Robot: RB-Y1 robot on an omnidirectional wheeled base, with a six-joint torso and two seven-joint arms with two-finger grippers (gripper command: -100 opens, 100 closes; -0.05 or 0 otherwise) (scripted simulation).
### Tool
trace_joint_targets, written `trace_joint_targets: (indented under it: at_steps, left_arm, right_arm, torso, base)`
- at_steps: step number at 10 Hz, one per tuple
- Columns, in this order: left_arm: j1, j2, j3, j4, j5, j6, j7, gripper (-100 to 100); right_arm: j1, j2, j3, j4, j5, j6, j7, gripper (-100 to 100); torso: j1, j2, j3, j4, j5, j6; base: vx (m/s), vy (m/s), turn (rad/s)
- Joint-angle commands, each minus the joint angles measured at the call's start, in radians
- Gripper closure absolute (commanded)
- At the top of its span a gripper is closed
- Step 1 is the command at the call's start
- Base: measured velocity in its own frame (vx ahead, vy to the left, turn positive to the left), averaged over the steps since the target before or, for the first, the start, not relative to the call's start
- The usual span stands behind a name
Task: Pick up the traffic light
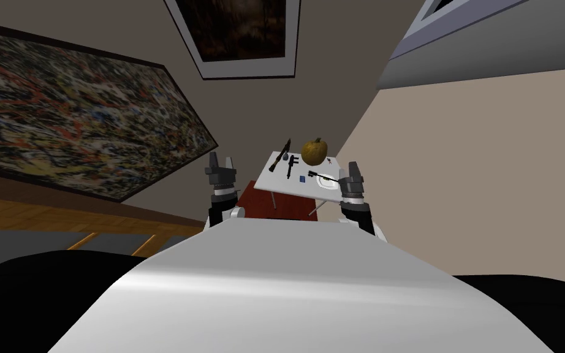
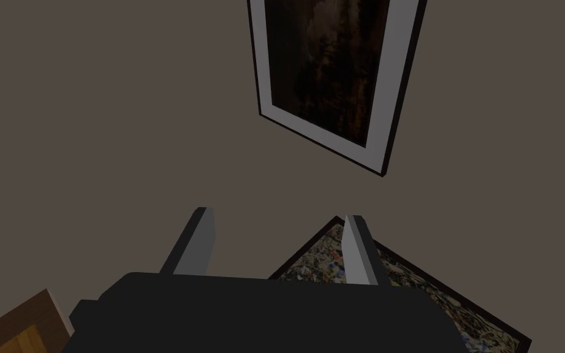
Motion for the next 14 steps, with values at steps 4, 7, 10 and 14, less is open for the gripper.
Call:
trace_joint_targets:
  at_steps: [4,7,10,14]
  left_arm:
    - [0.000,0.000,0.000,0.000,0.000,0.000,0.000,0]
    - [0.000,0.000,0.000,0.000,0.000,0.000,0.000,0]
    - [0.000,0.000,0.000,0.000,0.000,0.000,0.000,0]
    - [0.000,0.000,0.000,0.000,0.000,0.000,0.000,0]
  right_arm:
    - [0.031,-0.116,-0.006,0.053,0.051,0.009,0.025,-100]
    - [0.059,-0.202,-0.013,0.114,0.106,0.022,0.052,-100]
    - [0.074,-0.292,-0.016,0.146,0.135,0.029,0.066,-100]
    - [0.105,-0.419,-0.024,0.215,0.197,0.043,0.096,-100]
  torso:
    - [0.000,-0.001,-0.001,0.000,0.000,0.000]
    - [0.000,-0.001,-0.001,0.000,0.000,0.000]
    - [0.000,-0.001,-0.001,0.000,0.000,0.000]
    - [0.000,-0.001,0.000,0.000,0.000,0.000]
  base:
    - [-0.026,0.009,0.016]
    - [-0.028,0.011,0.016]
    - [-0.026,0.010,0.013]
    - [-0.027,0.015,0.021]
